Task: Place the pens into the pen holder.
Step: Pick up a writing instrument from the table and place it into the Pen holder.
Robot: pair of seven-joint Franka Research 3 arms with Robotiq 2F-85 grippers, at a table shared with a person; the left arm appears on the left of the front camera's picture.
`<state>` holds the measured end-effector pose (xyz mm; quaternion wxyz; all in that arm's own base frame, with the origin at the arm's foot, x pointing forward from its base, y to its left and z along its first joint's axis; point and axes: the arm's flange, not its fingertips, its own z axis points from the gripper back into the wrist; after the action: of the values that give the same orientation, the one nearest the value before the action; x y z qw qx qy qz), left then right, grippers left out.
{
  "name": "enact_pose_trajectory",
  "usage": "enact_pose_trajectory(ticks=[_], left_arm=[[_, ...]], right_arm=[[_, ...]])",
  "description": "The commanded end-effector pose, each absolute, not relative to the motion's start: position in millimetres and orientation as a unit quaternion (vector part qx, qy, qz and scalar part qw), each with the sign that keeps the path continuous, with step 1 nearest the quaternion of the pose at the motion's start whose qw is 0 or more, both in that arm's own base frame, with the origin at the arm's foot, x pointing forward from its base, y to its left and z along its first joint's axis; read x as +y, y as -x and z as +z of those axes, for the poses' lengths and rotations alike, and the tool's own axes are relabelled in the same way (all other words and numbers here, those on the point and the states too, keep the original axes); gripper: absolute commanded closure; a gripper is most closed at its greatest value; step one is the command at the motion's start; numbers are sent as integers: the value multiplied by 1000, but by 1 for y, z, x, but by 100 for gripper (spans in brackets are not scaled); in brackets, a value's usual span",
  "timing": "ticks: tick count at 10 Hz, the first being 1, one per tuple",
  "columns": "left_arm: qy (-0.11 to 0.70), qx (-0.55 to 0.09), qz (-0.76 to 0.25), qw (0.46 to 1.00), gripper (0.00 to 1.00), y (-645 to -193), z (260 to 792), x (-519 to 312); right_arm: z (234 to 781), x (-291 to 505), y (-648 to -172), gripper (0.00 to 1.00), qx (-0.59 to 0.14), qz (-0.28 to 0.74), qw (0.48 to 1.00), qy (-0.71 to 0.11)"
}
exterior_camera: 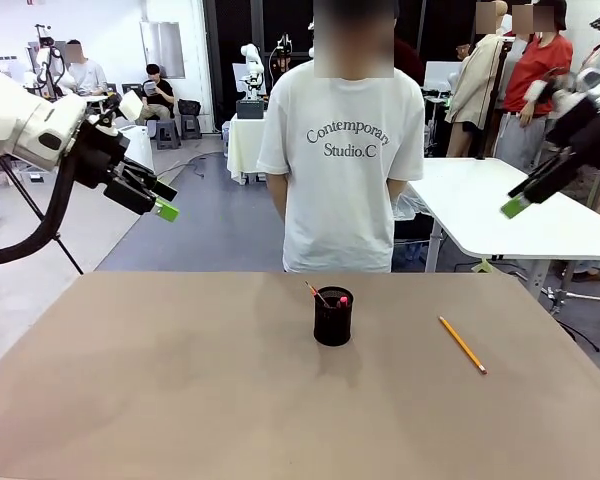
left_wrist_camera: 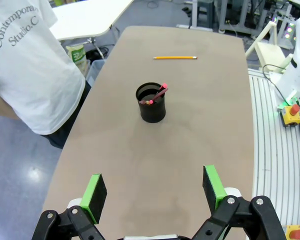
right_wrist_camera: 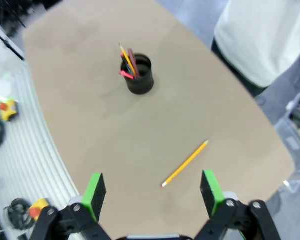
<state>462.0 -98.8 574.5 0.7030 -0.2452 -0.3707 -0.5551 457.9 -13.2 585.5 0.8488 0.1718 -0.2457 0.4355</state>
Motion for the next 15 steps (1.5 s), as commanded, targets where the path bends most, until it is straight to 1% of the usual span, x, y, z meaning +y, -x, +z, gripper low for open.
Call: enact_pose_trajectory(ticks=[1, 3, 4, 6, 7, 8, 9, 13, 14, 15], left_arm=[[244, -372, -552, 705, 0, -462, 575, -97], [244, -372, -552, 705, 0, -462, 575, -97], [244, -372, -552, 705, 0, -462, 575, -97], [244, -372, -552, 705, 0, -462, 575, -97], [244, -372, -552, 705, 0, -462, 575, -97], [244, -372, -552, 705, 0, -462, 575, -97], [244, -372, -552, 705, 0, -462, 575, -97], [244, -372, -552, 705, 0, -462, 575, -97], [244, -372, -552, 705, 0, -462, 575, -97], [244, -372, -552, 705, 0, -462, 575, -97]], right_arm=[[570, 13, -480, 0, -199, 388, 890, -130], [539, 42, -492, 0, -166, 338, 924, -65], [526, 50, -497, 0, -152, 342, 926, -45], [506, 59, -491, 0, -124, 293, 948, -1], [497, 57, -491, 0, -113, 291, 950, -6], [494, 51, -488, 0, -119, 287, 951, 0], [498, 54, -496, 0, -128, 308, 943, -14], [494, 54, -493, 0, -122, 302, 945, -10], [466, 52, -506, 0, -105, 247, 963, 0], [447, 51, -519, 0, -112, 211, 971, 11]])
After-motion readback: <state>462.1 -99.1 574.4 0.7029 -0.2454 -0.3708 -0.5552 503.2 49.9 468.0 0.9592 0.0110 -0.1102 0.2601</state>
